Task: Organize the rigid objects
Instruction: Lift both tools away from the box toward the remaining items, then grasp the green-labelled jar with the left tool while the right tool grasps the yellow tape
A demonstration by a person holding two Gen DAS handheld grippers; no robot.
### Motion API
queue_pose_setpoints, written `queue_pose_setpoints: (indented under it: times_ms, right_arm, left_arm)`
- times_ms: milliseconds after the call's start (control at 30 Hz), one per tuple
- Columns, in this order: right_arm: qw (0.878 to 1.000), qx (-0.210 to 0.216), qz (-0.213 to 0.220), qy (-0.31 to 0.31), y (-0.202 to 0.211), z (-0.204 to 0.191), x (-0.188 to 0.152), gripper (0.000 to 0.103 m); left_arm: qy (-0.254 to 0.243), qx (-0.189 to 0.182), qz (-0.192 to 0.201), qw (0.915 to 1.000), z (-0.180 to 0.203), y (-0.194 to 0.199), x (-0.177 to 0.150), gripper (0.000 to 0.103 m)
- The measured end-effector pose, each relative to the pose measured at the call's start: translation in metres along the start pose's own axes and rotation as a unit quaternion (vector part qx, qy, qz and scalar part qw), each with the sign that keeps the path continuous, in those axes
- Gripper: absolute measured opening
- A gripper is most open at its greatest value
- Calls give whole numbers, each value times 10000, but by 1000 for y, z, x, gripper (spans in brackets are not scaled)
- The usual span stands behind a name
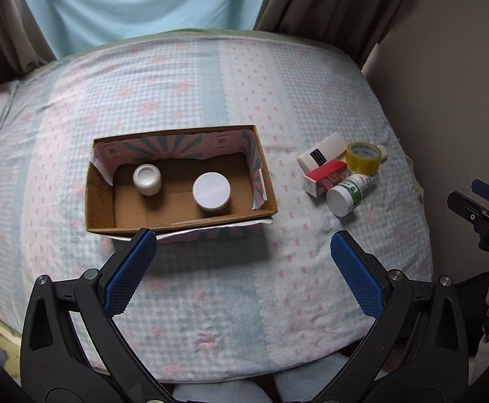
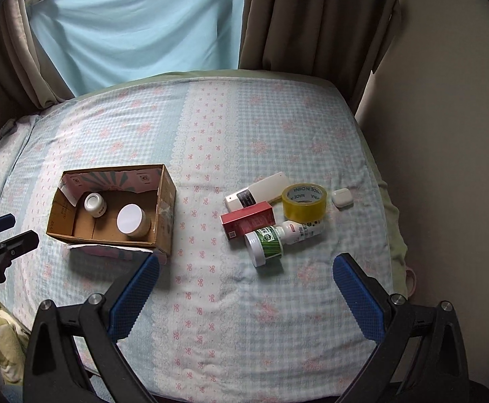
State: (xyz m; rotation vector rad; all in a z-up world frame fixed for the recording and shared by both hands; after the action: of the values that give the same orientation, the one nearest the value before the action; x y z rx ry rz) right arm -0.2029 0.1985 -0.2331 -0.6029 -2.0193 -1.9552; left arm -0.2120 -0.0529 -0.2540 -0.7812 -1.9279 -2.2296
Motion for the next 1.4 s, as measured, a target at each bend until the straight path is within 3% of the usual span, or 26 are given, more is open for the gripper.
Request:
queue_pose_setpoints:
  times_ms: [133, 433, 633, 867, 1033, 1300, 1400]
  right_arm:
    - [9998, 153, 18, -89, -3, 32, 1, 103]
    - [9990, 455, -45, 14, -31, 84, 25, 103]
    - [9980, 529, -223, 275, -81, 107, 42, 103]
    - [9960, 735, -509, -72, -148, 127, 57, 103]
    - [9936, 904, -677, -42, -189, 129, 59, 103]
    - [9901, 1140, -753, 316, -244, 130, 50, 103]
    - [9891, 1195, -829, 235, -263, 130, 50, 103]
  left_arm:
    - [-137, 114, -63, 9998, 37, -6, 8, 103]
    - [61, -77, -247, 9996, 111, -42, 17, 103]
    - [495, -326, -528, 9968, 154, -92, 23, 103]
    - [1136, -511, -917, 9880, 198, -165, 20, 103]
    - [1229, -547, -1007, 9858, 218, -211, 22, 103]
    - [1556, -319, -1157, 9805, 214, -278, 26, 102]
    - [1609, -300, -1326, 9776, 214, -300, 21, 96]
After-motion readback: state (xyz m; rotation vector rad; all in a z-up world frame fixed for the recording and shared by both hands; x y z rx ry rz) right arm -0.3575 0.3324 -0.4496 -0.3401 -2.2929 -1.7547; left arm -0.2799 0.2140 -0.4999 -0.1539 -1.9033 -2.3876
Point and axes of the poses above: each gripper's, at about its wrist camera, not at the fingertips, and y roughly against the way its jaws point, z to its right, x to its top, the point moved 7 cm from there along -y, roughly the way its jaws point, and after that the axes turned 12 degrees about -y, right-handed, at the moved point
